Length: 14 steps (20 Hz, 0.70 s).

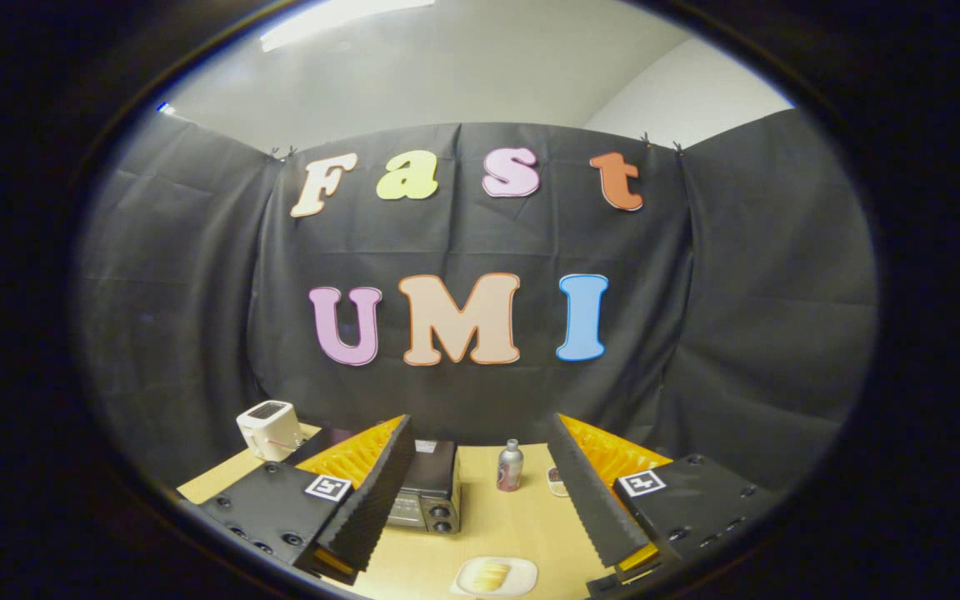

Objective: Open the toaster oven, put the food inside, and close the toaster oven door.

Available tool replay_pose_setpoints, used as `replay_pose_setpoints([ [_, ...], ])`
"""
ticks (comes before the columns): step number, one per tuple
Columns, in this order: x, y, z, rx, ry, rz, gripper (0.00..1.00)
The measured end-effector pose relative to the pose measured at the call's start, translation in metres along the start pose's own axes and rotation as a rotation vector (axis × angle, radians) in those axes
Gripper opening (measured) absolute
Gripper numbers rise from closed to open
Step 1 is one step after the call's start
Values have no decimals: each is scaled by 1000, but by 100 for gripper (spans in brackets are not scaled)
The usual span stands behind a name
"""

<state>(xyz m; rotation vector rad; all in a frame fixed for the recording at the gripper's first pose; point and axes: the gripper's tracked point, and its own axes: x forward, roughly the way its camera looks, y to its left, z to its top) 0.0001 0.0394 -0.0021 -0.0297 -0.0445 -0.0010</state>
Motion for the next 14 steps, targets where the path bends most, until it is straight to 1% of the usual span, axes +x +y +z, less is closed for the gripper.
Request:
replay_pose_setpoints([
  [4,16,21,-27,31,-30,-18,100],
  [9,49,66,-63,50,-97,64,100],
  [14,81,110,-111,166,-77,143,99],
])
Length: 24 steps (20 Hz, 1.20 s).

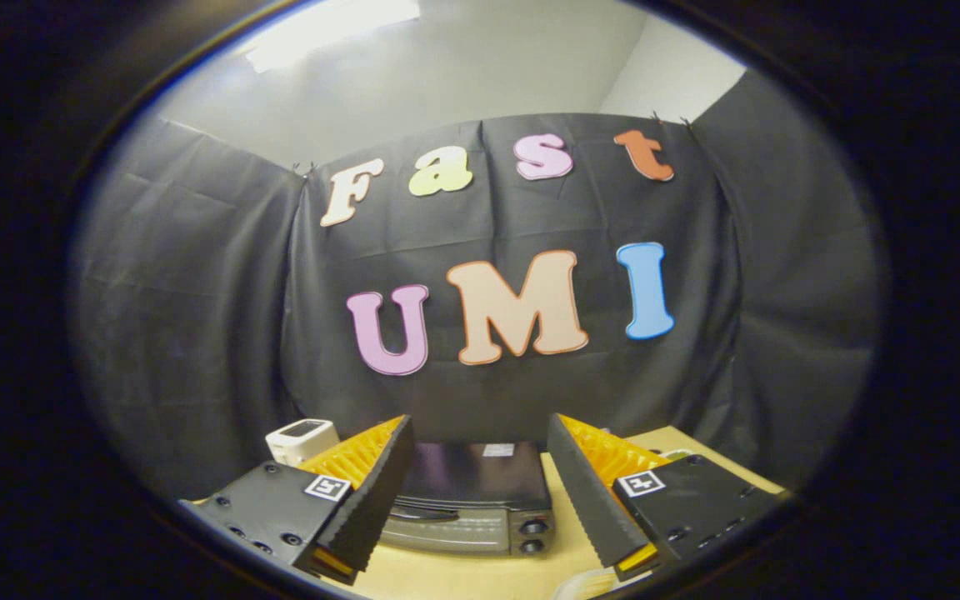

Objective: Open the toaster oven, put the food inside, and close the toaster oven door.

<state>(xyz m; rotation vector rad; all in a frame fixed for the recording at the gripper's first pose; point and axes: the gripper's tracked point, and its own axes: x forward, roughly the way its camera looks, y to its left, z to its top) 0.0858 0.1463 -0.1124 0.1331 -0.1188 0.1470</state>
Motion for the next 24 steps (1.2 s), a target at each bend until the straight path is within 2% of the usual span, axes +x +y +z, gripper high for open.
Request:
replay_pose_setpoints([
  [6,39,26,-70,93,62,34,98],
  [11,60,41,-108,25,58,6,98],
  [15,73,47,-133,12,61,-32,98],
  [20,92,59,-171,5,94,-34,98],
  [24,95,62,-177,-46,68,-46,99],
])
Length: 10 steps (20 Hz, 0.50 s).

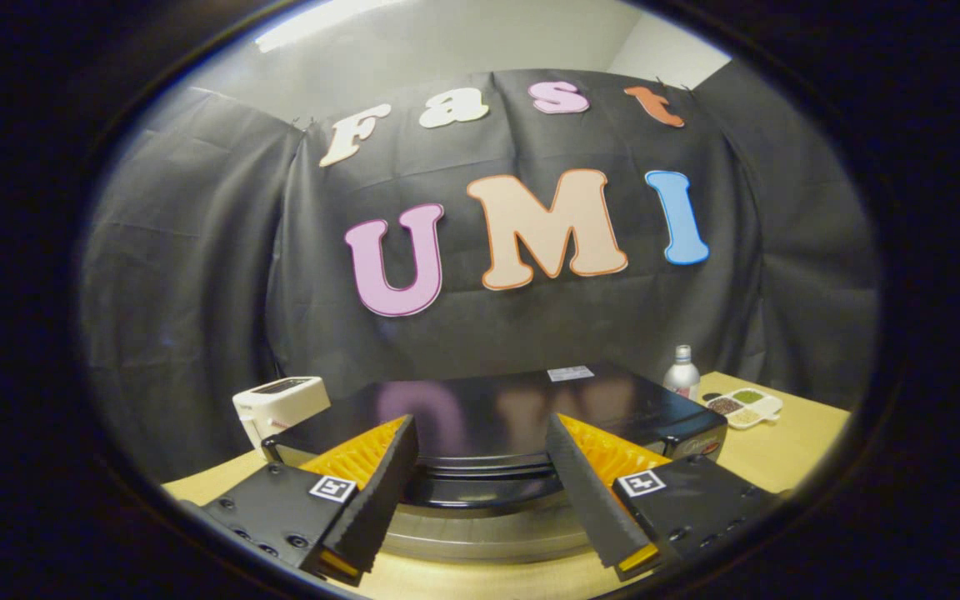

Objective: Open the toaster oven, put the food inside, and close the toaster oven door.

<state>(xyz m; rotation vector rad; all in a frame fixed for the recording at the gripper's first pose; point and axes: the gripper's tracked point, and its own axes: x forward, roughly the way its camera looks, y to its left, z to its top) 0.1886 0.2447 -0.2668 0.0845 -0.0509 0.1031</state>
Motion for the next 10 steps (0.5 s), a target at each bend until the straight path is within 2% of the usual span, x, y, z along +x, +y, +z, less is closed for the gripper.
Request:
replay_pose_setpoints([
  [10,-22,0,-1,17,-70,22,99],
])
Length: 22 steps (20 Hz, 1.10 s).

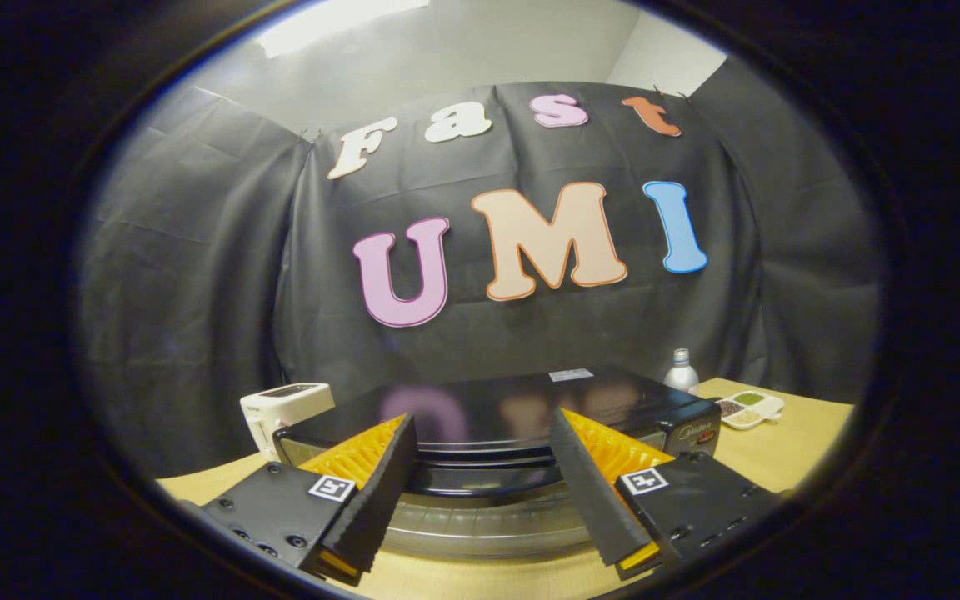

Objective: Open the toaster oven, put the food inside, and close the toaster oven door.

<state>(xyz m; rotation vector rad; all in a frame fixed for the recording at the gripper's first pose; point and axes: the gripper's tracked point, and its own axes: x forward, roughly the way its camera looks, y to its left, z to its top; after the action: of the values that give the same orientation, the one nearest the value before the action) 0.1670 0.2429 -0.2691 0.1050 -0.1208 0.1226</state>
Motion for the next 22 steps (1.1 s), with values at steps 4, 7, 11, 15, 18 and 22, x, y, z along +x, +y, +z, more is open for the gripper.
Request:
replay_pose_setpoints([
  [4,-30,1,-2,-11,-22,9,99],
  [7,-59,0,-9,-30,-21,-13,99],
  [11,-93,-1,-24,-18,17,-22,99],
  [15,-115,-2,-38,-7,51,-12,99],
  [18,-128,-3,-52,-14,96,-20,99],
  [22,-141,-4,-67,-22,169,-13,99],
])
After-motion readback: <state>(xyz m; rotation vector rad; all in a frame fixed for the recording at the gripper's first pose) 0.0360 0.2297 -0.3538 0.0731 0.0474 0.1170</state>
